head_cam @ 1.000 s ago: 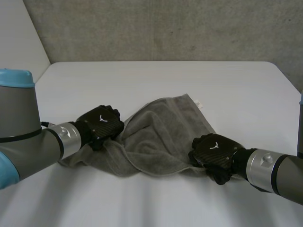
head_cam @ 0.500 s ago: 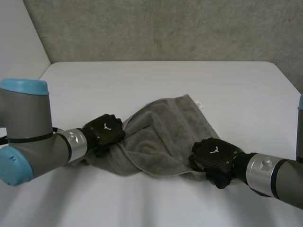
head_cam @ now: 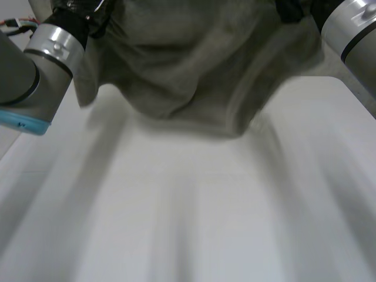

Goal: Fold the towel.

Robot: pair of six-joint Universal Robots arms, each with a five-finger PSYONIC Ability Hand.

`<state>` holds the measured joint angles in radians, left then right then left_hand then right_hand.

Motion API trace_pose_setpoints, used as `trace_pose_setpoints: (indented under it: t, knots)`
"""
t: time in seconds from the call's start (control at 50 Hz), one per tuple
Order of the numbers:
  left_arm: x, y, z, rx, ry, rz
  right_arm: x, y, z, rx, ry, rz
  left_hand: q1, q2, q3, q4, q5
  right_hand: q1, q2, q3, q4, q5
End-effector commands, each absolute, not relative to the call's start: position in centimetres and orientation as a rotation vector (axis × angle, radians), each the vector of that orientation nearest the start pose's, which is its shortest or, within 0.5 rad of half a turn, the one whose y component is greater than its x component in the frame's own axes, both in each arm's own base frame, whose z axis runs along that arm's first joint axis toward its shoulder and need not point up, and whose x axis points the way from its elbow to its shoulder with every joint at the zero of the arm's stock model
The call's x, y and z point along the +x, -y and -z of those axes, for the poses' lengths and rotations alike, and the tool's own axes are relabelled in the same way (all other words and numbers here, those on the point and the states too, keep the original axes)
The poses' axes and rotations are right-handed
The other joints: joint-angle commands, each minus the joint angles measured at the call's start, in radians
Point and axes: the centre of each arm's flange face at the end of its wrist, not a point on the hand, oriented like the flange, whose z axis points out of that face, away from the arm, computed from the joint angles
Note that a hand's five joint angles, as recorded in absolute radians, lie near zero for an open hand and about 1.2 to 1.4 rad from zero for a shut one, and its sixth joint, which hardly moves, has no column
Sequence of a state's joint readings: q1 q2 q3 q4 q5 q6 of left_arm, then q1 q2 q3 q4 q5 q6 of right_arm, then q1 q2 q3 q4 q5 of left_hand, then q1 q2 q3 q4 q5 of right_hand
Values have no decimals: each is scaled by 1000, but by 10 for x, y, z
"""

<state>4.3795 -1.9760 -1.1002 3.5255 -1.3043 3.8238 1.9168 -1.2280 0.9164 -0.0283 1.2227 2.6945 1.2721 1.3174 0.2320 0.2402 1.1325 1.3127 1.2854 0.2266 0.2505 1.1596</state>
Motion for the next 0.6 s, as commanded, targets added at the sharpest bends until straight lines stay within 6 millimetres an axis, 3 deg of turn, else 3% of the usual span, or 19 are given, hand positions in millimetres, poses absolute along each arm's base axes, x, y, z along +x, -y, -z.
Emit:
trace_pose_setpoints:
  t: [0.02,0.04,0.08,0.14,0.18,0.2,0.24,0.38,0.48,0.6]
  knots:
    - [-267,343,-260,1229,-1577,2342,287,290,-325,-1180,-1534,2229,124,79,-57,-66,89,84,111,-52,-76,62]
    - [-267,343,-260,1229,-1578,2341,287,290,-325,-1180,-1534,2229,124,79,-57,-66,89,84,111,-52,-76,62]
    - [-244,344,-221,1255,-1722,2214,284,281,-290,-1255,-1614,2143,124,79,-57,-66,89,84,111,-52,-76,62]
    - [-238,339,-204,1277,-1784,2158,281,276,-275,-1281,-1660,2092,124,79,-57,-66,89,84,111,-52,-76,62]
    - [-234,325,-180,1326,-1858,2070,278,264,-251,-1313,-1731,1996,124,79,-57,-66,89,84,111,-52,-76,62]
    - [-234,325,-180,1327,-1859,2070,278,264,-250,-1313,-1731,1996,124,79,-57,-66,89,84,111,-52,-76,62]
    - [-228,315,-164,1368,-1888,1992,273,253,-228,-1325,-1797,1912,124,79,-57,-66,89,84,111,-52,-76,62]
    - [-224,299,-152,1446,-1900,1875,264,238,-199,-1384,-1887,1796,124,79,-57,-66,89,84,111,-52,-76,62]
    - [-224,290,-157,1476,-1936,1839,263,235,-195,-1427,-1899,1797,124,79,-57,-66,89,84,111,-52,-76,62]
    - [-225,280,-163,1507,-1975,1808,262,236,-199,-1416,-1893,1812,-272,-317,-57,-66,-307,84,111,-52,-76,62]
